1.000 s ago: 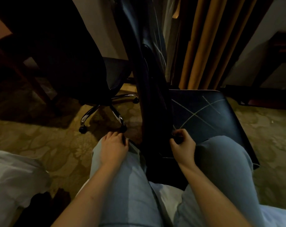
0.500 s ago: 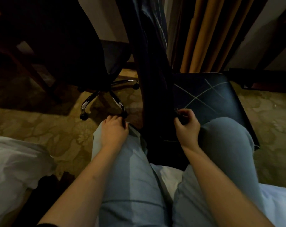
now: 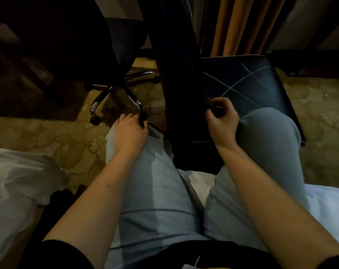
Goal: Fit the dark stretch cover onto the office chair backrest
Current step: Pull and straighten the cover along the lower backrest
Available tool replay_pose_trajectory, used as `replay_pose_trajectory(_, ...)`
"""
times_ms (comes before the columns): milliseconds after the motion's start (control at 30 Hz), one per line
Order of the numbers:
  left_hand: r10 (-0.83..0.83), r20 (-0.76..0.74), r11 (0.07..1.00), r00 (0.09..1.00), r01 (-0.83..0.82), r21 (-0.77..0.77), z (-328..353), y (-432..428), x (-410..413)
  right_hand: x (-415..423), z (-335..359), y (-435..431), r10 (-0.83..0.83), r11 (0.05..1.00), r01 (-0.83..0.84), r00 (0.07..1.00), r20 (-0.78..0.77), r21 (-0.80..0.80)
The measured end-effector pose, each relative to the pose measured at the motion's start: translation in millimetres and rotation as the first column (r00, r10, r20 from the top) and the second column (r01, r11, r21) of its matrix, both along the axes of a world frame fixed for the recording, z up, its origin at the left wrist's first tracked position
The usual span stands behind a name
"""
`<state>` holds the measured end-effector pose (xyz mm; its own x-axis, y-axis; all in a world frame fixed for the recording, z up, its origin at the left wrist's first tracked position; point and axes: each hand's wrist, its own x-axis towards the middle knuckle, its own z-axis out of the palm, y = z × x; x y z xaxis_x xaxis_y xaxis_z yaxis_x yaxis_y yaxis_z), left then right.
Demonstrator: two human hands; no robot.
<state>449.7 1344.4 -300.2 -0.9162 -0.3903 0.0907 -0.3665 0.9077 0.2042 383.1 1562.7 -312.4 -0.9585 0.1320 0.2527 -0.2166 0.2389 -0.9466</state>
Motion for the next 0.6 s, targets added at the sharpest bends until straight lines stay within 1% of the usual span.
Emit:
replay_pose_trajectory(67,-0.002,-0.008,1.0,1.0,0.002,0.003,0,-1,0,0,-1,0,-0.011,1.0,0.011,1.0,-0.01,-0.016)
replay_pose_trajectory(133,-0.004,-0.012,1.0,1.0,0.004,0.005,0,-1,0,-1,-5,-2,0.005,1.0,-0.005,0.999,0.032,0.006)
replay_pose_trajectory(267,-0.003,-0.015,1.0,1.0,0.003,-0.004,-4,-2,-2,-2,-16,-6,0.086,0.989,-0.102,0.986,0.145,0.108)
replay_pose_trajectory(367,-0.011,-0.016,1.0,1.0,0.011,-0.006,-7,-5,-3,-1,-19,-7,0.085,0.982,-0.113,0.98,0.181,0.149)
replay_pose_trajectory(500,-0.014,-0.034,1.0,0.999,0.013,-0.014,-11,-7,-5,-2,-20,-6,0.072,0.983,-0.098,0.983,0.168,0.153)
replay_pose_trajectory(600,-0.021,-0.034,1.0,0.999,0.021,-0.016,-11,-8,-5,1,-15,-7,0.037,0.995,-0.045,0.995,0.091,0.085)
